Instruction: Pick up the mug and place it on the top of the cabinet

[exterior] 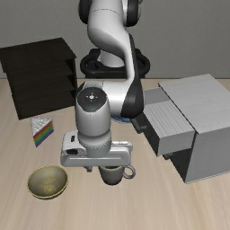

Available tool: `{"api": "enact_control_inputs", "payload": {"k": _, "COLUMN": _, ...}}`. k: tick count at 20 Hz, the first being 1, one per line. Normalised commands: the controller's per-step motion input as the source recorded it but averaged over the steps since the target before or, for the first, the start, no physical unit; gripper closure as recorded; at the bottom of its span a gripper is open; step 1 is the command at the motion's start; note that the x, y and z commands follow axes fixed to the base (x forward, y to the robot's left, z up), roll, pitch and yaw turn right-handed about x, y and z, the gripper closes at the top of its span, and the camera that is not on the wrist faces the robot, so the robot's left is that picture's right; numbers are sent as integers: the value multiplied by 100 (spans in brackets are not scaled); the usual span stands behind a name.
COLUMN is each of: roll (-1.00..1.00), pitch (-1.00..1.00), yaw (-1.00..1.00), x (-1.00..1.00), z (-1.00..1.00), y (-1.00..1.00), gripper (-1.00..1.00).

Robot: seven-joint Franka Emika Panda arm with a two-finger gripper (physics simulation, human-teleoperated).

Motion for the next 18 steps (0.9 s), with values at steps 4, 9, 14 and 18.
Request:
{"api": "enact_control_inputs", "payload": {"k": 4, "roll": 0, "pitch": 0, "yaw": 0, "x": 0, "z": 75, "y": 0, "gripper": 100}}
{"api": "enact_control_inputs", "payload": {"k": 9, "roll": 0, "pitch": 0, "yaw": 0, "x": 0, "z": 100, "y": 0, "gripper": 100}}
{"api": "enact_control_inputs", "payload": {"k": 14, "roll": 0, "pitch": 0, "yaw": 0, "x": 0, "z": 100, "y": 0, "gripper": 100}}
{"api": "enact_control_inputs", "payload": {"k": 18, "roll": 0, "pitch": 0, "yaw": 0, "x": 0, "z": 100, "y": 0, "gripper": 100}}
